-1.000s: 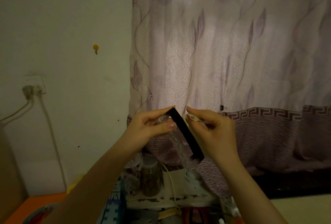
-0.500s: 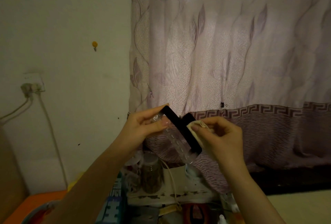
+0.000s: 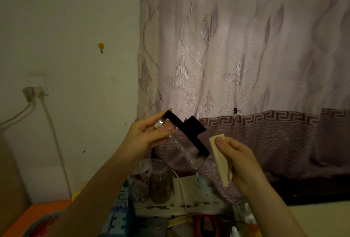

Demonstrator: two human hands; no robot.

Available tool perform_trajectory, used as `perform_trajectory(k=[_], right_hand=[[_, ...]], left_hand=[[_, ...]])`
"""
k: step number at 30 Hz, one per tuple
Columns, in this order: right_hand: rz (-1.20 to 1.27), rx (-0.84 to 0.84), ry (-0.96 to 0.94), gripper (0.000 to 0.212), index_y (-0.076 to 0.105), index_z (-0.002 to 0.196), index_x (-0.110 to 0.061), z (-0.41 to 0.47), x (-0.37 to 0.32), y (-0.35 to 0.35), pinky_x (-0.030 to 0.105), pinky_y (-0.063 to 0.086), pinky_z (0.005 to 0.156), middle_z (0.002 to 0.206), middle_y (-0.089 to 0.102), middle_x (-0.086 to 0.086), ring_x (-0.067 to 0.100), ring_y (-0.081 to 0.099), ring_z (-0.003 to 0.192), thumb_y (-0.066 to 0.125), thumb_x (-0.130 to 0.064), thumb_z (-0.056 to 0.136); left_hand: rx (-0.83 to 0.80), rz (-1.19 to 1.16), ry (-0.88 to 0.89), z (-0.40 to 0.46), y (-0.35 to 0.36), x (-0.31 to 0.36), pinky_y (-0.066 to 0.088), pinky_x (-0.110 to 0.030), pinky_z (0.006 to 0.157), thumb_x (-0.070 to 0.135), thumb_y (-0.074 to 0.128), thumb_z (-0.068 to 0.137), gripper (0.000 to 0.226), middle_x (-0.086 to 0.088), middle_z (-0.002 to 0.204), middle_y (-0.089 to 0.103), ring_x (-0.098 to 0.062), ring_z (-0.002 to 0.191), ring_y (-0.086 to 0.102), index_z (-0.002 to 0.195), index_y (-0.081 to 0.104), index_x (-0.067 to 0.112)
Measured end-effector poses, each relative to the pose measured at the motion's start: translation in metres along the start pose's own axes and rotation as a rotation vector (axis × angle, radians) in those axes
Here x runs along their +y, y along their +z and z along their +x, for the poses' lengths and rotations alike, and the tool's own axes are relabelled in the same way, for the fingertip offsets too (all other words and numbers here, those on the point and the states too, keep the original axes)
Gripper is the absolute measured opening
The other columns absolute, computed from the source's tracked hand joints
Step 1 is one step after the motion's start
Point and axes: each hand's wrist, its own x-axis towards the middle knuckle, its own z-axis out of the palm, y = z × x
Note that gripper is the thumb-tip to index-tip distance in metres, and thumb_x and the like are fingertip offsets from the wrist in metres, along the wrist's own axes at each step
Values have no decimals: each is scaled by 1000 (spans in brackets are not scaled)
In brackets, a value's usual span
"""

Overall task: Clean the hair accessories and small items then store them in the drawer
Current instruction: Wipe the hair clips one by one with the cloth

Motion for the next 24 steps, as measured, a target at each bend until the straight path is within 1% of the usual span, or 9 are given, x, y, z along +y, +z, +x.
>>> perform_trajectory(k=[2, 7, 10, 13, 16, 18, 20, 22, 24], right_hand=[[23, -35, 25, 15, 66, 77, -5, 0, 5, 2, 18, 45, 46, 56, 60, 0, 7, 55, 49, 64, -19, 72], [136, -117, 80, 20, 70, 82, -5, 2, 17, 6, 32, 51, 69, 82, 64, 16, 23, 60, 72, 65, -22, 73], [151, -129, 54, 24, 70, 88, 0, -1, 22, 7, 30, 56, 67, 85, 68, 20, 25, 65, 74, 65, -19, 74], [121, -49, -30, 29, 69, 93, 5, -5, 24, 8, 28, 57, 62, 84, 70, 23, 25, 68, 71, 68, -15, 71], [118, 28, -77, 22, 72, 87, 1, -8, 26, 10, 26, 58, 60, 80, 72, 19, 23, 69, 67, 69, -11, 68], [105, 70, -90, 22, 74, 86, -2, -7, 27, 11, 31, 59, 66, 83, 73, 20, 25, 70, 71, 71, -13, 66], [75, 98, -104, 22, 76, 84, -5, -6, 26, 10, 38, 58, 76, 86, 73, 20, 29, 70, 79, 73, -15, 65], [37, 99, -123, 17, 77, 81, -8, -7, 25, 8, 39, 56, 79, 86, 73, 18, 29, 69, 81, 74, -15, 66], [-10, 92, -148, 7, 78, 77, -12, -6, 24, 6, 35, 56, 74, 83, 74, 15, 26, 70, 78, 74, -10, 71]], left_hand=[[14, -39, -13, 0, 2, -2, 55, -33, 88, 13, 67, 66, 57, -7, 110, 71, -23, 105, 66, 123, 61, 19], [27, -104, -20, -1, 11, -12, 55, -31, 87, 11, 65, 66, 47, 1, 99, 74, -16, 97, 69, 110, 64, 27], [72, -118, -14, -1, 14, -19, 54, -32, 90, 13, 66, 67, 49, -1, 101, 73, -17, 99, 68, 114, 63, 25], [99, -121, -15, 0, 15, -24, 54, -33, 90, 17, 68, 67, 54, -5, 107, 72, -20, 103, 67, 120, 62, 21], [130, -90, -2, 1, 18, -26, 56, -24, 78, 15, 67, 72, 50, -5, 101, 73, -17, 95, 69, 122, 62, 15], [150, -43, 26, 1, 20, -25, 54, -17, 68, 9, 66, 77, 43, -4, 95, 74, -11, 85, 70, 120, 63, 14], [163, 56, 58, 1, 20, -23, 51, -13, 66, 4, 66, 80, 43, -1, 97, 72, -5, 80, 69, 121, 61, 15], [158, 157, 70, 2, 18, -19, 51, -11, 70, 8, 69, 79, 49, 0, 111, 67, 0, 86, 67, 125, 58, 17], [150, 306, 124, 4, 14, -17, 48, -11, 84, 22, 73, 74, 54, 8, 121, 61, 6, 101, 59, 125, 56, 26]])
